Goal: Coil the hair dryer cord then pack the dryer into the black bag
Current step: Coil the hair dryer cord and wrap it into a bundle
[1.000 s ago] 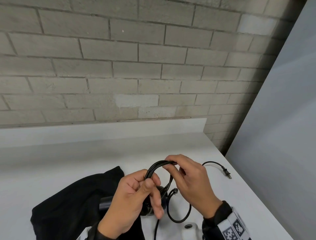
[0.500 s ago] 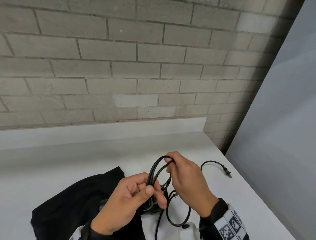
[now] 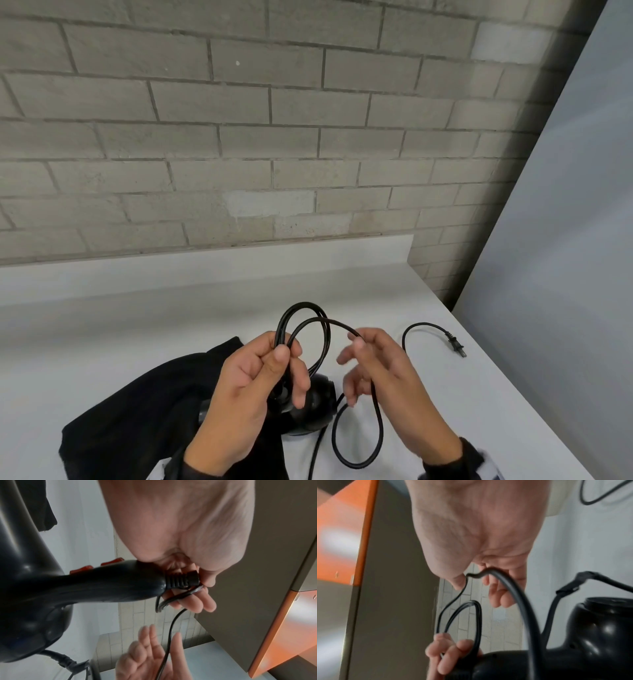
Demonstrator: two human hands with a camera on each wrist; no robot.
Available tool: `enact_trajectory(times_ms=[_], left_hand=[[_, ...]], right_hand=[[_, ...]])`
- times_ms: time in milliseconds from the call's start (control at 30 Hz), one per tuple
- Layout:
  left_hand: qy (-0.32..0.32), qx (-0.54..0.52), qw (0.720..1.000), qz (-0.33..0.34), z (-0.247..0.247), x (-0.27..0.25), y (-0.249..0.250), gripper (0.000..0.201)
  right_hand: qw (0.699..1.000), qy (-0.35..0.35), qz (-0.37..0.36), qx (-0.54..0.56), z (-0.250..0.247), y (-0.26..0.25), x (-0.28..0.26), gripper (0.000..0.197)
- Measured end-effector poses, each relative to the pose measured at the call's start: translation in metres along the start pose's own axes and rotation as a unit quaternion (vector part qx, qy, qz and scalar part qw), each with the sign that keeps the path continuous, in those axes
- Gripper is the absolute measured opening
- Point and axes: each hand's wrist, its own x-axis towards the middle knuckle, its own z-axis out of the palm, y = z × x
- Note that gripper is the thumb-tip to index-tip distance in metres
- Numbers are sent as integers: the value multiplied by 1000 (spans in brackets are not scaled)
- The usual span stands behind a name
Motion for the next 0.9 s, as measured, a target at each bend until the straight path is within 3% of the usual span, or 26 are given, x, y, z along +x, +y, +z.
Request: enact_trajectory(times_ms=[100,400,567,700,900], left_hand=[[18,-1,1000,4,-1,0,-1,47],[-32,17,999,-1,9,0,-4,40],[-44,-28,998,-19,13,0,2,47],[-38,11,999,-16,5,2,2,52],[-74,14,997,-16,8,3,1,36]], right_hand=[[997,2,22,70,-6,6,-13,24],[991,113,-29,-59,22,9,-11,10],[995,83,3,-54,36,5,-6,19],[996,79,22,-41,23,-3,2,25],[990,130,-13,-44,17,-8,9,15]])
